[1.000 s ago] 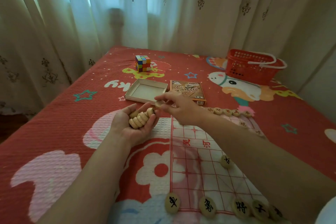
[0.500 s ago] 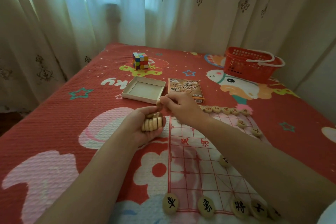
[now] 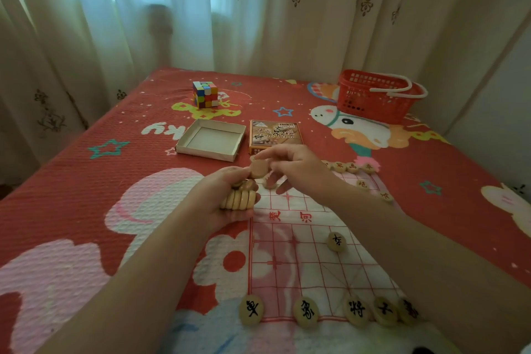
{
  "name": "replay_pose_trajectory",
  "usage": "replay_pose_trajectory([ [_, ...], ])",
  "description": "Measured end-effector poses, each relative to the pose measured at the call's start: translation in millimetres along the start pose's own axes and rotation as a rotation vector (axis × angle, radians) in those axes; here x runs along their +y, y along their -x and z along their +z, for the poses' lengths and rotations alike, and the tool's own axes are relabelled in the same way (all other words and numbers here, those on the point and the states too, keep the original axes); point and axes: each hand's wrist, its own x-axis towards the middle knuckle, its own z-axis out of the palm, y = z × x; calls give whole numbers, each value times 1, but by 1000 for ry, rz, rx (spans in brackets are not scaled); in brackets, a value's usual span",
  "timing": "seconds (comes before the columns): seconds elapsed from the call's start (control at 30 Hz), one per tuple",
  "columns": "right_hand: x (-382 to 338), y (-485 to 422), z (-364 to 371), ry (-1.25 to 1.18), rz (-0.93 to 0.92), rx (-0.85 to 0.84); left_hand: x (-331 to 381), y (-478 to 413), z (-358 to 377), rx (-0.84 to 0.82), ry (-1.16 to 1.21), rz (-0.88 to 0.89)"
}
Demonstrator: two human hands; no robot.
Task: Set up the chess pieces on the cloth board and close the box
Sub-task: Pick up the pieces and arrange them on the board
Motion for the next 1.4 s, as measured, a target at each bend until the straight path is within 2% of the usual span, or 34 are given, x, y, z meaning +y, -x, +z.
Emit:
replay_pose_trajectory([
  [0.2, 6, 21, -9, 318, -256, 33, -3, 6, 12, -65, -105, 29],
  [0.37, 14, 36, -13, 409, -366, 99, -9, 10, 15, -119, -101, 11],
  [0.6, 25, 48, -22, 460, -411, 185, -3, 8, 6, -37, 189, -173],
  [0.83, 36, 58, -46, 536, -393, 248, -6, 3, -1, 17, 272, -235],
  [1.17, 63, 72, -103, 579, -186, 418, -4, 3, -2, 22, 447, -176],
  [1.4, 66, 70, -101, 567, -123, 331, -6, -1, 7, -25, 440, -169],
])
